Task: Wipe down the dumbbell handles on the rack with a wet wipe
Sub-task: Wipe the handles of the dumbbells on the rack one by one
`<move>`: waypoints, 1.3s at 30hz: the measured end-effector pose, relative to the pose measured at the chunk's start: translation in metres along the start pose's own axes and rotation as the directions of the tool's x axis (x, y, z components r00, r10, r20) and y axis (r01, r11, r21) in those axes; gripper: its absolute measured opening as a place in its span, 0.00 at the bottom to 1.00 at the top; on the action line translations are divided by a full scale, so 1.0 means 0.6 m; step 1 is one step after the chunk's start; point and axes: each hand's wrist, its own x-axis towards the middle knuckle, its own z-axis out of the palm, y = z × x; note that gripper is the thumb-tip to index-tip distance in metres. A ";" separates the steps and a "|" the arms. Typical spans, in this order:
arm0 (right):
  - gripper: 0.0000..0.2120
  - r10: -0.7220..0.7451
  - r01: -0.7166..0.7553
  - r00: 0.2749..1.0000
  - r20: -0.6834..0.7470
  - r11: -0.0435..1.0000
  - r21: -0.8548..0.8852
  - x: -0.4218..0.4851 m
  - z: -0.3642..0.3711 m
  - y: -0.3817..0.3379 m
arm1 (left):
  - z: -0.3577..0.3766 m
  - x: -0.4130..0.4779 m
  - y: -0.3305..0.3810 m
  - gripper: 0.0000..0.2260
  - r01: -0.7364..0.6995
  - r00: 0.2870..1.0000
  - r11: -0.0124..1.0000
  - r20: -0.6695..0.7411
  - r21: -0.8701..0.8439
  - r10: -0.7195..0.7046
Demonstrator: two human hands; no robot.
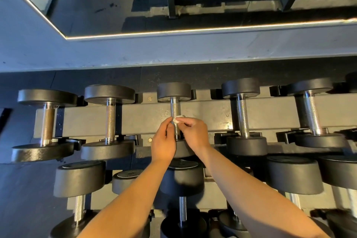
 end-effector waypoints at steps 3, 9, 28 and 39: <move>0.11 0.016 -0.014 0.999 -0.035 0.999 0.033 0.012 0.000 -0.017 | -0.004 -0.013 -0.014 0.17 -0.026 0.999 0.999 0.044 -0.023 0.027; 0.12 0.054 -0.054 0.999 0.006 0.998 -0.022 -0.013 -0.004 -0.015 | -0.012 -0.032 -0.035 0.18 -0.024 0.998 0.999 0.062 -0.027 0.026; 0.09 0.011 -0.011 1.000 -0.014 1.000 -0.007 -0.061 0.010 -0.039 | -0.035 -0.036 0.001 0.15 -0.058 0.994 0.993 0.083 -0.107 0.067; 0.09 0.005 0.003 0.989 -0.145 0.999 0.051 -0.005 0.032 -0.027 | -0.030 0.059 0.026 0.11 -0.016 0.992 0.980 -0.127 -0.200 -0.010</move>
